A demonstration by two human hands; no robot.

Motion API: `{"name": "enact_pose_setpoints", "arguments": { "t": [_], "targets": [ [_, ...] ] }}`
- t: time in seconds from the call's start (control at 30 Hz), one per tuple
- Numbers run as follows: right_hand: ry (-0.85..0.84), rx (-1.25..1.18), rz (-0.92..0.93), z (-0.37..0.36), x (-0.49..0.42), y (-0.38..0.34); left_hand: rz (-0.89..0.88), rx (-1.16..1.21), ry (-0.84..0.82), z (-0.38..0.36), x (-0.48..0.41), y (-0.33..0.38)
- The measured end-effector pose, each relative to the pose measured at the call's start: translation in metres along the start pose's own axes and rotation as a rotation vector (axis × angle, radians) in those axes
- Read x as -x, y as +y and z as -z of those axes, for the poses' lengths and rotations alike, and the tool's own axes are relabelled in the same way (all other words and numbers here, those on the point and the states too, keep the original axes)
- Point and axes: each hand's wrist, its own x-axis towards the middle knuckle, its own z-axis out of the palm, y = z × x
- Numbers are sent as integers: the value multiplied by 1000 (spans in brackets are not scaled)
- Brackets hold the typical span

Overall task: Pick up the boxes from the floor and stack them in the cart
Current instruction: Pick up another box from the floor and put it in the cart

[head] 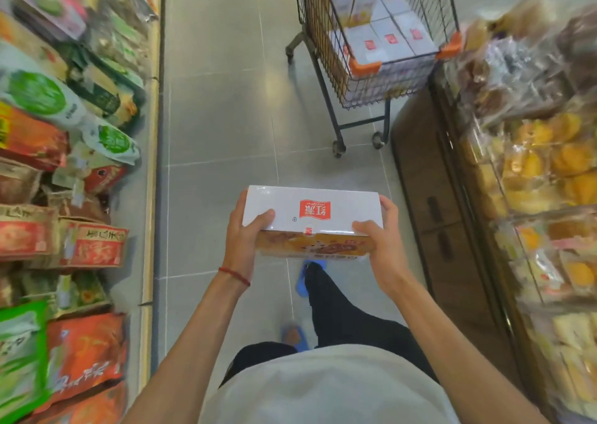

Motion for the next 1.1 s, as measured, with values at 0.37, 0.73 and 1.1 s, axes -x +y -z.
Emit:
{"name": "enact_pose_setpoints", "arguments": {
  "t": [0.37, 0.73, 1.1],
  "targets": [
    [1, -36, 12, -41, -227, -131, -47, -36, -21, -41, -232, 128],
    [296, -222, 105, -95, -413, -227, -81, -105, -202, -84, -486, 251],
    [490, -513, 139, -91, -535, -312, -227, -276, -494, -191, -653, 355]
  ]
}}
